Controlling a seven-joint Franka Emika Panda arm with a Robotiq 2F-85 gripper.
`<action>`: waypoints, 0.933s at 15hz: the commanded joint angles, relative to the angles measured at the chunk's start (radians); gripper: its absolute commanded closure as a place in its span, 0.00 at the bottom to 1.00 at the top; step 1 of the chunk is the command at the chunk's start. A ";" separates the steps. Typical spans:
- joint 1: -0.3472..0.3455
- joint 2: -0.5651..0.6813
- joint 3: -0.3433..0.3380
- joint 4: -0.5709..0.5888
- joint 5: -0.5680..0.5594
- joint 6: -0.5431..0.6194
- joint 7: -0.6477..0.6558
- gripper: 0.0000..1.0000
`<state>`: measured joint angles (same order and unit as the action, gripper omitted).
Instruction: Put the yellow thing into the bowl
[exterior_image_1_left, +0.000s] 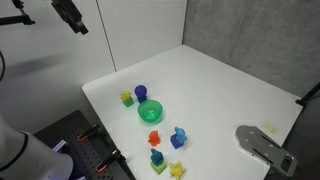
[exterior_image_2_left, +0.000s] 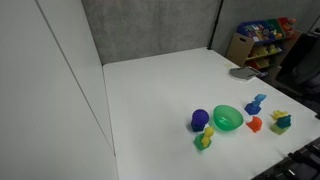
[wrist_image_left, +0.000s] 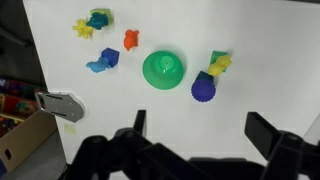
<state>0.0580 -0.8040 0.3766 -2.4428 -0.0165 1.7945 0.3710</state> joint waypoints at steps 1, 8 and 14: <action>0.019 0.007 -0.013 0.003 -0.012 -0.003 0.012 0.00; 0.021 0.022 -0.021 0.000 -0.005 0.022 0.005 0.00; 0.018 0.128 -0.073 -0.038 0.026 0.189 -0.013 0.00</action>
<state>0.0614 -0.7440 0.3488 -2.4687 -0.0161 1.9005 0.3709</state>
